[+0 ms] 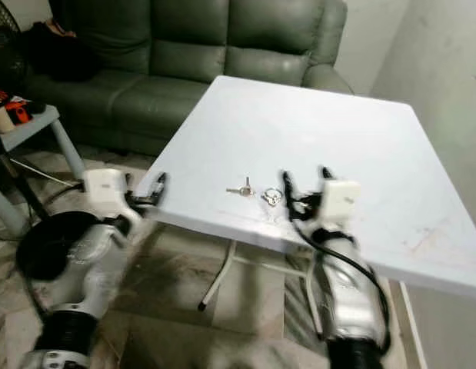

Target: Hang keys on a hook

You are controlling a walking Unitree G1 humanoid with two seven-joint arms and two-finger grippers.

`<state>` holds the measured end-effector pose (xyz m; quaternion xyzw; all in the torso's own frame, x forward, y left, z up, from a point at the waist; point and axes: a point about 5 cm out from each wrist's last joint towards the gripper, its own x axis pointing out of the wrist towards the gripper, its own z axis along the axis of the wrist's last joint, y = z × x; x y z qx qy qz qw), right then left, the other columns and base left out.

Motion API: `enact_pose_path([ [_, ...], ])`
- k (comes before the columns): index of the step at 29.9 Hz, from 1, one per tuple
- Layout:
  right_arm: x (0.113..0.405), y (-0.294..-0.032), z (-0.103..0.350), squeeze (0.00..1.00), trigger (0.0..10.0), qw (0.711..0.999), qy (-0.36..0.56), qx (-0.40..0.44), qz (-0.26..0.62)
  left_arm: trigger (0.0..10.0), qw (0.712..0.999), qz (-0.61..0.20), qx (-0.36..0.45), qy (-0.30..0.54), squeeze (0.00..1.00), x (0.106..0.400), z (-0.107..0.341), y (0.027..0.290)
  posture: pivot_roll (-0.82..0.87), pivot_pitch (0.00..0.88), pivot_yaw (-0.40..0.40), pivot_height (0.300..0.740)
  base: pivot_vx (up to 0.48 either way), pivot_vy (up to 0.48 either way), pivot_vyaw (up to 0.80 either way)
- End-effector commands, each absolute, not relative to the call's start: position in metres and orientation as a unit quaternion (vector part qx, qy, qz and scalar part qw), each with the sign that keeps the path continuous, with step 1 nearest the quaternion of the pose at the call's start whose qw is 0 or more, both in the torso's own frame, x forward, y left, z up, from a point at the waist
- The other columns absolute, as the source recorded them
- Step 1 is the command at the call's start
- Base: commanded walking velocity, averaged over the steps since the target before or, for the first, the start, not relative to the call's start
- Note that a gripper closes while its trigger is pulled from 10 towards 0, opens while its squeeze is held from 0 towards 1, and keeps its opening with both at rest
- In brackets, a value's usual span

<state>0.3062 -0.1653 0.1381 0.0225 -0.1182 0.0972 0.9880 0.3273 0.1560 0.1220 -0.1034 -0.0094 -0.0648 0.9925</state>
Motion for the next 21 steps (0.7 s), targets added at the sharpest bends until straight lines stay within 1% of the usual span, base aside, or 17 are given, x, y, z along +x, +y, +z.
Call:
enact_pose_path([
  [1, 0.305, -0.1773, 0.1387, 0.0, 10.0, 0.989, -0.12, 0.02, 0.081, 10.0, 0.991, -0.085, -0.104, -0.01, 0.0, 0.3282, 0.1232, 0.144, -0.01, 0.0, -0.043, 0.74, 0.304, 0.326, 0.0],
  [8, 0.3049, -0.1773, 0.1396, 0.0, 10.0, 0.989, -0.12, 0.019, 0.082, 10.0, 0.991, -0.083, -0.103, -0.01, 0.0, 0.3288, 0.1233, 0.1438, -0.01, 0.0, -0.046, 0.74, 0.306, 0.32, 0.0],
  [17, 0.304, -0.1776, 0.1387, 0.0, 10.0, 0.99, -0.116, 0.019, 0.083, 10.0, 0.992, -0.075, -0.1, -0.006, 0.0, 0.3282, 0.1222, 0.1441, -0.01, 0.0, -0.047, 0.74, 0.342, 0.0, 0.0],
  [21, 0.3036, -0.1782, 0.1374, 0.0, 10.0, 0.991, -0.108, 0.013, 0.083, 10.0, 0.992, -0.061, -0.106, -0.005, 0.0, 0.3283, 0.122, 0.1466, -0.01, 0.003, -0.048, 0.74, 0.0, 0.0, 0.0],
])
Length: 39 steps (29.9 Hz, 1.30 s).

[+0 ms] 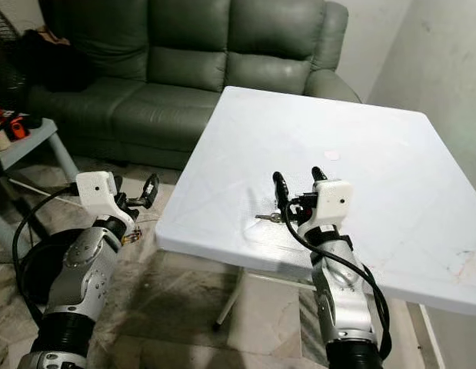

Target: Hang keys on a hook

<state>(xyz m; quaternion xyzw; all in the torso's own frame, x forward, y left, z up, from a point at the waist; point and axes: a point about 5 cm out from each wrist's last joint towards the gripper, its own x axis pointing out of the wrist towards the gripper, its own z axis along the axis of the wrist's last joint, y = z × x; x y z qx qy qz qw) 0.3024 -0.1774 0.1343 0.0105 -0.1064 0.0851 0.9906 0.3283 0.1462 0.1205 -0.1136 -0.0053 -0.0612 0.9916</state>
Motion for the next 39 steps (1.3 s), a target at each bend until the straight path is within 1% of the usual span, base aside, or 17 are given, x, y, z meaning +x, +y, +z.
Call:
enact_pose_path([
  [1, 0.304, -0.178, 0.137, 0.0, 10.0, 0.991, -0.108, 0.013, 0.083, 10.0, 0.992, -0.061, -0.106, -0.005, 0.0, 0.328, 0.122, 0.147, -0.01, 0.003, -0.048, 0.74, 0.0, 0.0, 0.0],
  [3, 0.305, -0.18, 0.134, 0.0, 10.0, 0.993, -0.089, 0.017, 0.071, 10.0, 0.993, -0.036, -0.11, 0.004, 0.0, 0.329, 0.12, 0.151, -0.01, 0.003, -0.048, 0.74, 0.0, 0.0, 0.0],
  [6, 0.306, -0.181, 0.134, 0.0, 10.0, 0.994, -0.086, 0.014, 0.066, 10.0, 0.994, -0.028, -0.102, 0.014, 0.0, 0.329, 0.118, 0.151, -0.01, 0.011, -0.052, 0.74, 0.0, 0.0, 0.0],
  [10, 0.307, -0.183, 0.133, 0.0, 10.0, 0.996, -0.073, 0.022, 0.057, 10.0, 0.994, -0.031, -0.108, 0.017, 0.0, 0.328, 0.118, 0.15, -0.01, 0.016, -0.055, 0.74, 0.0, 0.0, 0.0],
  [15, 0.308, -0.183, 0.135, 0.0, 10.0, 0.996, -0.068, 0.007, 0.056, 10.0, 0.994, -0.04, -0.099, 0.011, 0.0, 0.326, 0.12, 0.145, -0.01, 0.025, -0.059, 0.74, 0.0, 0.0, 0.0],
  [16, 0.307, -0.182, 0.136, 0.0, 10.0, 0.996, -0.069, -0.006, 0.061, 10.0, 0.994, -0.062, -0.086, 0.009, 0.0, 0.324, 0.121, 0.138, -0.01, 0.025, -0.059, 0.74, 0.0, 0.0, 0.0],
  [19, 0.308, -0.182, 0.136, 0.0, 10.0, 0.996, -0.062, -0.011, 0.062, 10.0, 0.993, -0.099, -0.06, 0.001, 0.0, 0.32, 0.123, 0.126, -0.01, 0.033, -0.064, 0.74, 0.0, 0.0, 0.0],
  [22, 0.308, -0.183, 0.135, 0.0, 10.0, 0.997, -0.052, -0.017, 0.054, 10.0, 0.992, -0.119, -0.041, 0.0, 0.0, 0.316, 0.123, 0.117, -0.01, 0.036, -0.065, 0.74, 0.0, 0.0, 0.0],
  [24, 0.309, -0.183, 0.134, 0.0, 10.0, 0.998, -0.044, -0.016, 0.052, 10.0, 0.99, -0.131, -0.043, 0.002, 0.0, 0.314, 0.123, 0.113, -0.01, 0.042, -0.068, 0.74, 0.0, 0.0, 0.0],
  [28, 0.309, -0.185, 0.134, 0.0, 10.0, 0.999, -0.03, -0.02, 0.031, 10.0, 0.984, -0.177, -0.027, -0.004, 0.0, 0.306, 0.126, 0.096, 0.0, 0.058, -0.069, 0.74, 0.0, 0.0, 0.0],
  [29, 0.309, -0.185, 0.134, 0.0, 10.0, 0.999, -0.03, -0.02, 0.031, 10.0, 0.984, -0.177, -0.027, -0.004, 0.0, 0.306, 0.126, 0.096, 0.0, 0.058, -0.069, 0.74, 0.0, 0.0, 0.0],
  [30, 0.308, -0.186, 0.133, 0.0, 10.0, 0.999, -0.024, -0.022, 0.019, 10.0, 0.981, -0.195, -0.023, -0.004, 0.0, 0.301, 0.126, 0.09, 0.0, 0.064, -0.066, 0.74, 0.0, 0.0, 0.0],
  [33, 0.307, -0.186, 0.13, 0.0, 10.0, 1.0, -0.017, -0.019, 0.008, 10.0, 0.978, -0.208, -0.022, -0.002, 0.0, 0.297, 0.125, 0.085, 0.0, 0.064, -0.066, 0.74, 0.0, 0.0, 0.0],
  [39, 0.291, -0.193, 0.112, 0.0, 10.0, 0.999, 0.006, -0.037, 0.006, 10.0, 0.967, -0.254, -0.014, -0.001, 0.0, 0.285, 0.127, 0.073, -0.01, 0.084, -0.051, 0.74, 0.0, 0.0, 0.0],
])
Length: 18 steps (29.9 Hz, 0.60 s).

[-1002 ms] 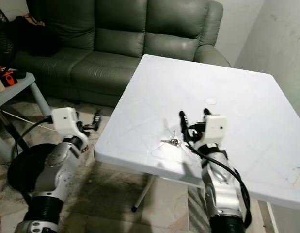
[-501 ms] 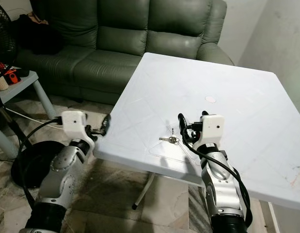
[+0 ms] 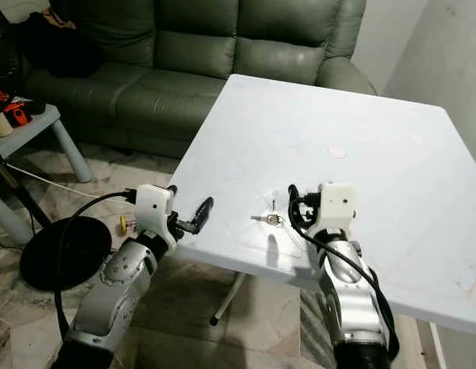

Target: Hang keys on a hook

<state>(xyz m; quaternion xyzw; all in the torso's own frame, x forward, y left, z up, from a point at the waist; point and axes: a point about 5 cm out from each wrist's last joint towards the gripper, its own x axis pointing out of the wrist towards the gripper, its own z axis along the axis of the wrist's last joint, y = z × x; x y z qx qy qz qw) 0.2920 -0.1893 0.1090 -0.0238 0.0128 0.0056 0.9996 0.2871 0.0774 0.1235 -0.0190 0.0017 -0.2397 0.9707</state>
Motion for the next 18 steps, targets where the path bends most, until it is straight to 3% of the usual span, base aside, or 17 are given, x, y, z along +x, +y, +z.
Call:
enact_pose_path([
  [1, 0.289, -0.194, 0.11, 0.0, 10.0, 0.999, 0.011, -0.038, 0.005, 10.0, 0.966, -0.259, -0.011, -0.002, 0.0, 0.284, 0.127, 0.072, -0.01, 0.084, -0.051, 0.74, 0.0, 0.0, 0.0],
  [6, 0.276, -0.196, 0.102, 0.0, 10.0, 0.999, 0.022, -0.03, 0.007, 10.0, 0.961, -0.277, -0.01, 0.004, 0.0, 0.278, 0.126, 0.066, -0.02, 0.086, -0.039, 0.74, 0.0, 0.0, 0.0],
  [7, 0.273, -0.195, 0.1, 0.0, 7.4, 0.999, 0.025, -0.033, 0.008, 10.0, 0.96, -0.28, -0.01, 0.004, 0.0, 0.277, 0.126, 0.066, -0.02, 0.086, -0.037, 0.74, 0.0, 0.0, 0.0],
  [8, 0.271, -0.195, 0.098, 0.0, 7.4, 0.999, 0.029, -0.034, 0.008, 10.0, 0.959, -0.282, -0.012, 0.004, 0.0, 0.277, 0.127, 0.065, -0.02, 0.086, -0.037, 0.74, 0.0, 0.0, 0.0],
  [10, 0.268, -0.194, 0.096, 0.0, 8.9, 0.999, 0.037, -0.033, 0.006, 10.0, 0.958, -0.285, -0.013, 0.005, 0.0, 0.276, 0.127, 0.063, -0.03, 0.087, -0.033, 0.74, 0.0, 0.0, 0.0],
  [16, 0.262, -0.188, 0.095, 0.0, 9.2, 0.999, 0.04, -0.03, 0.007, 10.0, 0.953, -0.301, -0.014, 0.009, 0.0, 0.271, 0.128, 0.058, -0.03, 0.094, -0.027, 0.74, 0.0, 0.0, 0.0],
  [18, 0.261, -0.187, 0.095, 0.0, 9.8, 0.999, 0.043, -0.029, 0.007, 10.0, 0.953, -0.303, -0.014, 0.011, 0.0, 0.27, 0.129, 0.057, -0.03, 0.096, -0.025, 0.74, 0.0, 0.0, 0.0],
])
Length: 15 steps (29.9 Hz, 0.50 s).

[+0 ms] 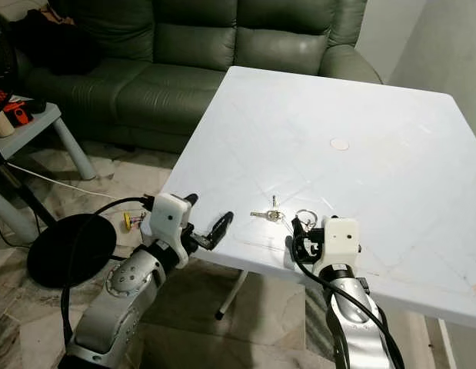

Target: Hang keys on a hook

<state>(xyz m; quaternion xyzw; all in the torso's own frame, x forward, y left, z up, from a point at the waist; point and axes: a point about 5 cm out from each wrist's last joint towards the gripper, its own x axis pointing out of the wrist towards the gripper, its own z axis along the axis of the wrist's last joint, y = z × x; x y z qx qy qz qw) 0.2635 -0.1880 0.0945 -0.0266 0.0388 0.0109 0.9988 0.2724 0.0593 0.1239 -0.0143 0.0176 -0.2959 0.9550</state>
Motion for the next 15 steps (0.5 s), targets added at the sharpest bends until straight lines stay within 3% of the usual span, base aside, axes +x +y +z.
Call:
enact_pose_path([
  [1, 0.261, -0.186, 0.095, 0.0, 10.0, 0.999, 0.043, -0.028, 0.008, 10.0, 0.953, -0.304, -0.013, 0.011, 0.0, 0.27, 0.129, 0.057, -0.03, 0.096, -0.025, 0.74, 0.0, 0.0, 0.0],
  [15, 0.267, -0.172, 0.105, 0.0, 10.0, 0.998, 0.066, -0.006, -0.025, 10.0, 0.953, -0.301, -0.011, 0.016, 0.0, 0.27, 0.13, 0.059, -0.02, 0.104, -0.025, 0.74, 0.0, 0.0, 0.0],
])
